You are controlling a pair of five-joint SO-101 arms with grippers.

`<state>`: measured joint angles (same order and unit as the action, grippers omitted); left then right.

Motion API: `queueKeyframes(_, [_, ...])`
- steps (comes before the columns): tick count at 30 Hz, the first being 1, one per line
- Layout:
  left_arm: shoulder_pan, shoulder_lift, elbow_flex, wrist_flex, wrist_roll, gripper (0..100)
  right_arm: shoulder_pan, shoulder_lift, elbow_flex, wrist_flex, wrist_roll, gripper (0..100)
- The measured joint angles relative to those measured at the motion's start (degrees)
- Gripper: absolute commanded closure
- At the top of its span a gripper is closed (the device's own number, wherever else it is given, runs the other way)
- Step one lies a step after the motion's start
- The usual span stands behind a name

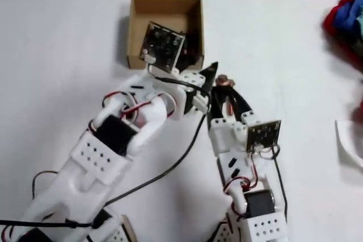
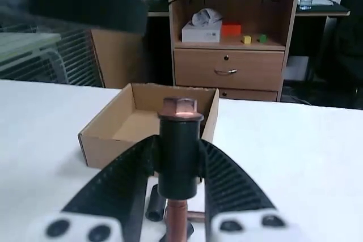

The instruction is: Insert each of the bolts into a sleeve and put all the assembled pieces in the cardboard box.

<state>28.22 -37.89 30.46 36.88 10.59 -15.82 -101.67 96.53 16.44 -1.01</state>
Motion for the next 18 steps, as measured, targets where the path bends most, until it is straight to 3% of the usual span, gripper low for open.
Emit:
queueKeyframes(5, [-1.49, -0.26, 0.0, 0.09, 0.0, 84, 0.0, 0.0, 0.0, 0.0, 0.0, 97.7])
queueKeyframes(11, [-13.8, -0.35, -0.09, 0.09, -0.53, 84, 2.02, 0.0, 0.0, 3.34, 1.93, 97.6])
queueKeyframes(18, [-31.38, -0.35, -0.09, 11.78, -20.84, 85, 2.29, 0.0, -5.63, 12.04, 4.84, 97.5])
